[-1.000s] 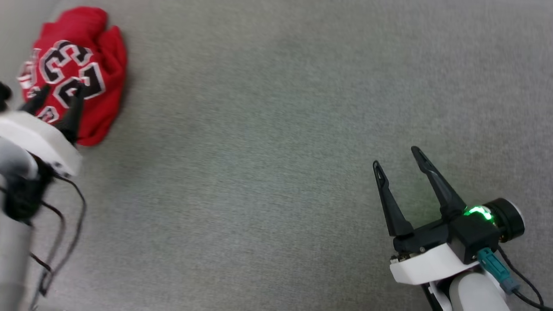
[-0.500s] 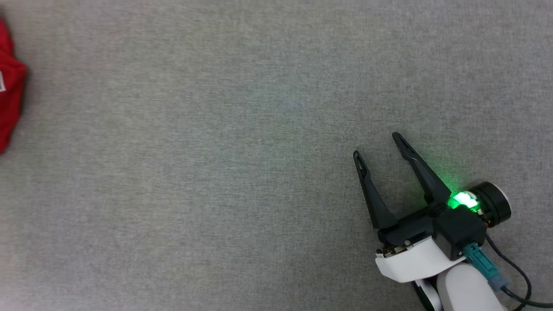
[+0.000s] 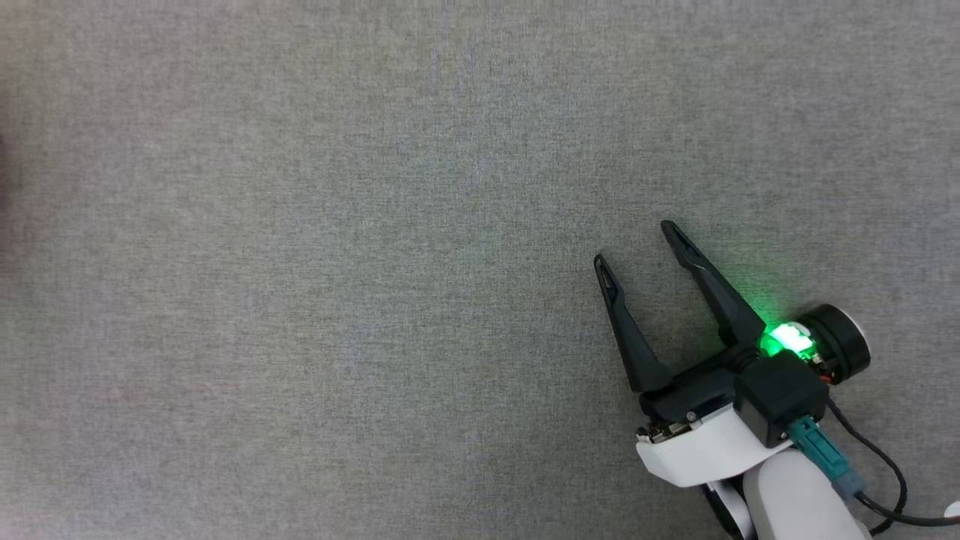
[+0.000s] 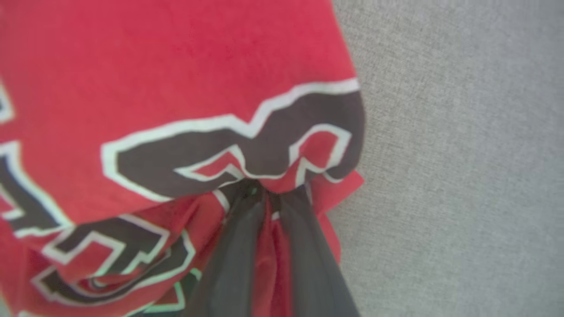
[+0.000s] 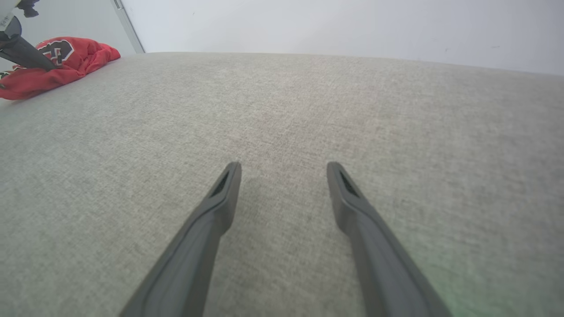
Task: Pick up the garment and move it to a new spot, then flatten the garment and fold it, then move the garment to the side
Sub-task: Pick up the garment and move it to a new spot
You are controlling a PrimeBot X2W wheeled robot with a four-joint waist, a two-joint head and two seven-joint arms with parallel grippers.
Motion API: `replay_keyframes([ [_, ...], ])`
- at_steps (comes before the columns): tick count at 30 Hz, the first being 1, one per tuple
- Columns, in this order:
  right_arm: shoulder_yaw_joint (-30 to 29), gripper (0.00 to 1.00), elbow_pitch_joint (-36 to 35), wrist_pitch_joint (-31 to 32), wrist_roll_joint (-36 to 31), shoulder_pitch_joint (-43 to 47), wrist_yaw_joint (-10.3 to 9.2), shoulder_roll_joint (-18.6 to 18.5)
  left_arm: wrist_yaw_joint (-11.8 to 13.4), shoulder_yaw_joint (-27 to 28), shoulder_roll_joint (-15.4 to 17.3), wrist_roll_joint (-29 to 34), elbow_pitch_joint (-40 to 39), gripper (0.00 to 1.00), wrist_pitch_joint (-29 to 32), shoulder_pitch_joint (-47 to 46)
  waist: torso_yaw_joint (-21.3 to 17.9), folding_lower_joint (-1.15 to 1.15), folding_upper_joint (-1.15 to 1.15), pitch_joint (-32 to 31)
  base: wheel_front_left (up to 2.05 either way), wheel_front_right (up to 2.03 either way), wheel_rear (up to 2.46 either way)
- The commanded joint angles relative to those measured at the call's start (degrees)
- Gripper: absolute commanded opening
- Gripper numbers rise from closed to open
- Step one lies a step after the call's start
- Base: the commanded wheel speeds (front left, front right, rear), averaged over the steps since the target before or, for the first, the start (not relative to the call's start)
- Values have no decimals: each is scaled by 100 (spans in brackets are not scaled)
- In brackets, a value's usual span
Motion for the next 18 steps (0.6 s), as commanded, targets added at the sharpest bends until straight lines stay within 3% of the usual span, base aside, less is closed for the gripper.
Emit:
replay_keyframes([
  [1, -44, 100, 200, 65, 28, 20, -6, -50, -24, -18, -32, 52, 65, 0, -116, 90, -12, -1, 0, -168, 0, 0, 0],
  [10, -101, 100, 255, 33, 230, 206, -5, -29, -135, -127, -58, -30, -297, 0, -837, 127, -78, -1, 0, -1075, 0, 0, 0],
  [18, -308, 100, 302, 33, 440, 492, -5, -26, -140, -726, -4, -150, -1525, 0, -1579, 567, -229, -1, 0, -1947, 0, 0, 0],
])
